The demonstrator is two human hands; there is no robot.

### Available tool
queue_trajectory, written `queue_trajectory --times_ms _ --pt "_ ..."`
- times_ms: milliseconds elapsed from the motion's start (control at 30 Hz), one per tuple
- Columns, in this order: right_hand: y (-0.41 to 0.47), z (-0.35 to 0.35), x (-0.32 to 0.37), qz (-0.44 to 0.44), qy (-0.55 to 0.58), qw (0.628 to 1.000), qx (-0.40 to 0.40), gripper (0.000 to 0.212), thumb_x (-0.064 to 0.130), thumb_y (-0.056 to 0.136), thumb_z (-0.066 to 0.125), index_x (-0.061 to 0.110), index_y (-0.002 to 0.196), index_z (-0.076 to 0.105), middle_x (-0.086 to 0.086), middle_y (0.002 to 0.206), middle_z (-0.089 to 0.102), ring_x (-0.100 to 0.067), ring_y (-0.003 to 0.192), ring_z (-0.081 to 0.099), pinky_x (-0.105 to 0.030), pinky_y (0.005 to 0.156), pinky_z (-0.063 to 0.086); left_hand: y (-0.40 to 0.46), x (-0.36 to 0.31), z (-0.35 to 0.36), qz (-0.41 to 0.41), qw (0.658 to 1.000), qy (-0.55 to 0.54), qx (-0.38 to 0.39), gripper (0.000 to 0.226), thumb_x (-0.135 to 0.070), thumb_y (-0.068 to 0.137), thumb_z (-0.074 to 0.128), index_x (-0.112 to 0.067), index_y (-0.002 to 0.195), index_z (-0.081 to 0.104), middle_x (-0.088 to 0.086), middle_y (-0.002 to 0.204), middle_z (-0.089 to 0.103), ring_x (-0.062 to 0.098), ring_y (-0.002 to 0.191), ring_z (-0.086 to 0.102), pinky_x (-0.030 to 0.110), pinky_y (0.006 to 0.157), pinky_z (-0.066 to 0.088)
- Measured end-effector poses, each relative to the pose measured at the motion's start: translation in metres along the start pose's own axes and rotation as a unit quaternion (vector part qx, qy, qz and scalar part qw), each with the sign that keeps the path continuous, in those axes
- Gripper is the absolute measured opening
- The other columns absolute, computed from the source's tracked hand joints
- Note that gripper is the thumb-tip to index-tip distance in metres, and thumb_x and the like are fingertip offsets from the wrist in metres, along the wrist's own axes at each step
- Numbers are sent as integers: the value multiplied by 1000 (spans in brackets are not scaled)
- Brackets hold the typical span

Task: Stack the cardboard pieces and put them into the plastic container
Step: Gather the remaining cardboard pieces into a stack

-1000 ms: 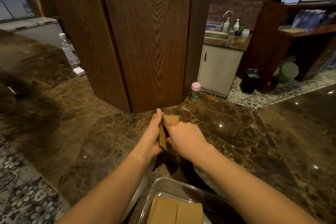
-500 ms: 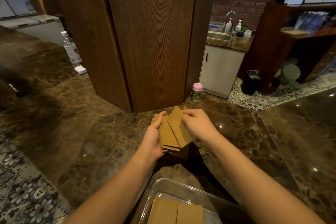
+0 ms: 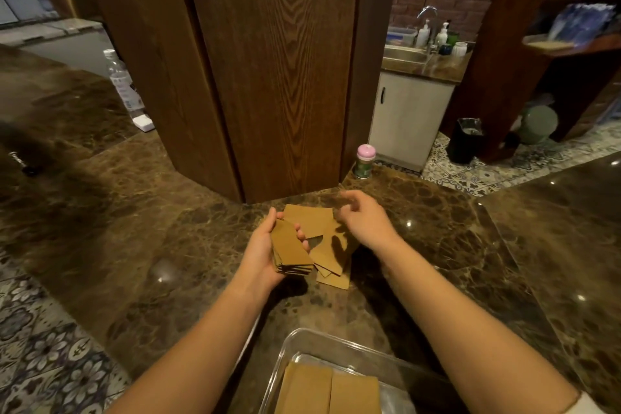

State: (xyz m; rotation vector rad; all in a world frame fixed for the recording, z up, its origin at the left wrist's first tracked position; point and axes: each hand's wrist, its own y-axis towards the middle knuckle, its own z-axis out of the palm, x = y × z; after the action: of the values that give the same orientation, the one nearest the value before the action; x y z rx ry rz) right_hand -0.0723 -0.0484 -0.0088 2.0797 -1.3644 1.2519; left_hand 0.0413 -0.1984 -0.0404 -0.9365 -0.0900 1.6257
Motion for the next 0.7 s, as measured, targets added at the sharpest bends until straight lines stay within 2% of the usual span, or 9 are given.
queue_trajectory --times_ms 67,100,133,200,300,400,467,600,700 --pt "15 -5 -18 -4 -163 985 51 79 40 87 72 18 154 36 -5 146 53 -22 125 55 -35 99 48 3 -7 -6 3 1000 0 0 28 -45 96 56 -20 108 56 15 85 66 25 62 63 36 52 56" --pt "19 -3 -26 -3 -210 974 90 96 48 81 76 18 158 27 -6 156 43 -28 139 42 -43 112 37 5 -8 -7 4 1000 3 1 31 -47 96 57 -20 111 56 16 86 68 25 62 65 36 52 56" --pt "20 1 -31 1 -242 963 120 107 54 76 79 20 159 20 -6 161 34 -31 146 31 -48 118 28 6 -9 -8 6 1000 9 1 35 -50 94 58 -20 113 56 16 87 69 25 63 66 36 53 56" --pt "22 11 -36 23 -274 951 140 116 56 71 83 27 159 14 -8 162 29 -35 149 19 -55 118 25 8 -9 -8 9 1000 17 3 39 -51 92 60 -20 115 57 16 88 70 26 65 67 37 54 57" --pt "23 15 -38 37 -274 956 99 96 45 73 86 24 152 35 -11 149 42 -35 140 31 -51 110 36 10 -7 -9 0 1000 21 -2 33 -47 91 64 -22 112 60 15 87 71 26 66 68 38 54 57" --pt "25 1 -36 56 -55 994 79 37 14 83 80 19 114 62 -6 114 67 -23 105 63 -30 78 56 11 -5 -11 -4 1000 27 -6 28 -43 91 66 -22 109 62 14 81 74 26 65 68 38 54 57" --pt "20 -14 -30 57 69 992 91 25 1 87 72 20 102 65 -3 99 71 -18 91 67 -22 61 52 13 -5 -13 -2 999 32 -8 25 -41 91 67 -21 105 64 13 80 74 26 65 68 37 54 58" --pt "11 -39 -17 29 206 974 90 32 -5 88 67 20 108 70 -9 108 72 -27 103 67 -40 86 54 12 -7 -10 4 999 49 -3 27 -40 89 68 -19 106 67 13 82 75 25 68 69 37 55 57" --pt "6 -44 -7 9 254 960 116 34 -3 88 67 22 111 70 -4 104 74 -26 103 66 -41 86 52 6 -1 3 5 997 72 42 41 -47 89 64 -20 119 62 14 86 76 28 70 71 38 55 59"
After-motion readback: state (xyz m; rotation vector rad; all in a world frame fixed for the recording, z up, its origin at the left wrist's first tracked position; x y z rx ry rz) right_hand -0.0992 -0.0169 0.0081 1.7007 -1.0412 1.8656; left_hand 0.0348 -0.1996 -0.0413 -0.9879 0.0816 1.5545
